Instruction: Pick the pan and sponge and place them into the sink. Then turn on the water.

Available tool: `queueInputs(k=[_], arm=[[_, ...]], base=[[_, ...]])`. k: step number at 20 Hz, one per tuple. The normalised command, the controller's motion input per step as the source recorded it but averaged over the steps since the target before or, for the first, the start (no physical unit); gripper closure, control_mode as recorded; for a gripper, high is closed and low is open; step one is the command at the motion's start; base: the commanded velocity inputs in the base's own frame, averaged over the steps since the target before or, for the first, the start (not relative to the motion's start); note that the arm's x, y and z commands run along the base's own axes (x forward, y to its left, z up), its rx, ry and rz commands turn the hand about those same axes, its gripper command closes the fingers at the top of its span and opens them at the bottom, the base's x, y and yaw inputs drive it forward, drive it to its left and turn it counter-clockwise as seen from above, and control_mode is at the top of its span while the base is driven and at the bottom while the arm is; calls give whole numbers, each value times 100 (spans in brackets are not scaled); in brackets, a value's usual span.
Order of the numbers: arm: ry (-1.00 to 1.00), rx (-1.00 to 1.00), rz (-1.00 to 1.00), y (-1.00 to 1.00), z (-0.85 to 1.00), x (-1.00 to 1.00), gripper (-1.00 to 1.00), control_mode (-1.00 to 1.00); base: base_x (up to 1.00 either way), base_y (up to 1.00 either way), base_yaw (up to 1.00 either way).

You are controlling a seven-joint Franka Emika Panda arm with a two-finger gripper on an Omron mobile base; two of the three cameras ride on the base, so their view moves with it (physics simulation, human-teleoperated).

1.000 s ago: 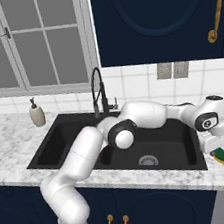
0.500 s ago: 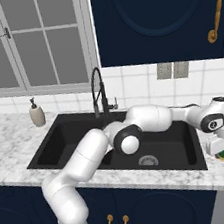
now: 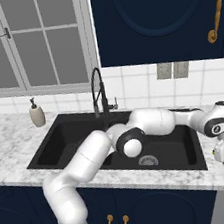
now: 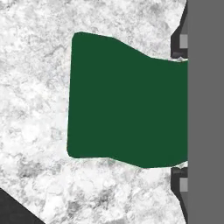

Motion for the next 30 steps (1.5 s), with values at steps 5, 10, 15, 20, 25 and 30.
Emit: queueInputs(k=[5,10,15,20,25,30], arm=[[0,11,22,0,-43,0,100,-100],[0,1,1,0,-7,0,100,-100],[0,0,-9,35,-1,-11,100,-100],[-1,0,-19,75,26,-40,100,-100],[-18,0,-15,100,28,-61,100,-100],[-19,-9,-14,100,18,-70,100,-100]], base=[[0,0,0],[0,0,0],[0,0,0],[0,0,0],[0,0,0],[0,0,0]])
